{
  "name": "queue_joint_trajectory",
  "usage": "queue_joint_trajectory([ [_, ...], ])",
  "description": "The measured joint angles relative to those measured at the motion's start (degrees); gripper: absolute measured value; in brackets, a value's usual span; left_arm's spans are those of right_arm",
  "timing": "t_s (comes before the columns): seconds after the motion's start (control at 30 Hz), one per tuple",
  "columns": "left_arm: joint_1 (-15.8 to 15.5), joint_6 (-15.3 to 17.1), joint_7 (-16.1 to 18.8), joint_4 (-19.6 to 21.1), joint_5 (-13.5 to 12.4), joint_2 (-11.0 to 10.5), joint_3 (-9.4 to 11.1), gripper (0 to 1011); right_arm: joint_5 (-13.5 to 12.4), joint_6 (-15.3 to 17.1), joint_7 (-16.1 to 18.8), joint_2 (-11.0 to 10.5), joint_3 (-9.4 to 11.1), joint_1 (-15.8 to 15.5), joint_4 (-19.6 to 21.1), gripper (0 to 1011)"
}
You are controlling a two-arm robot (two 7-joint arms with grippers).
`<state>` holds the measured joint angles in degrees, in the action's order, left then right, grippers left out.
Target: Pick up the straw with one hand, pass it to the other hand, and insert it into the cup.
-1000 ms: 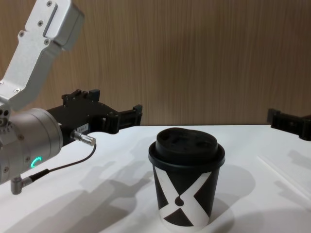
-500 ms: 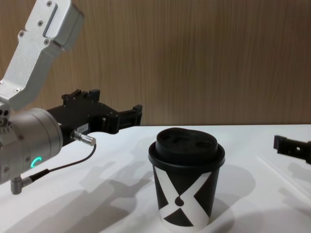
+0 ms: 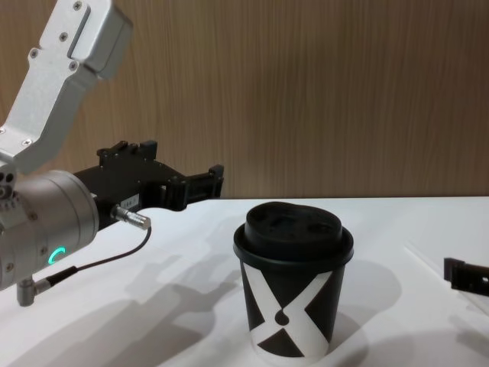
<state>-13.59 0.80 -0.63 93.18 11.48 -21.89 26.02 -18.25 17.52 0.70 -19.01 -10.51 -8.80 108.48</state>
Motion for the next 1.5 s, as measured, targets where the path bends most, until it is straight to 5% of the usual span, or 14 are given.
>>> queue_joint_trajectory([
  [0.7,0.0,0.0,0.0,0.0,0.0,0.0,0.0,1001,1.8,4.1,-0.6,-0.9,0.9,-3.2,2.8,1001],
  [1.5,0.0,0.0,0.0,0.0,0.0,0.0,0.0,1000,3.5,5.6,-1.0,0.2,1.0,-3.2,2.4,1001],
])
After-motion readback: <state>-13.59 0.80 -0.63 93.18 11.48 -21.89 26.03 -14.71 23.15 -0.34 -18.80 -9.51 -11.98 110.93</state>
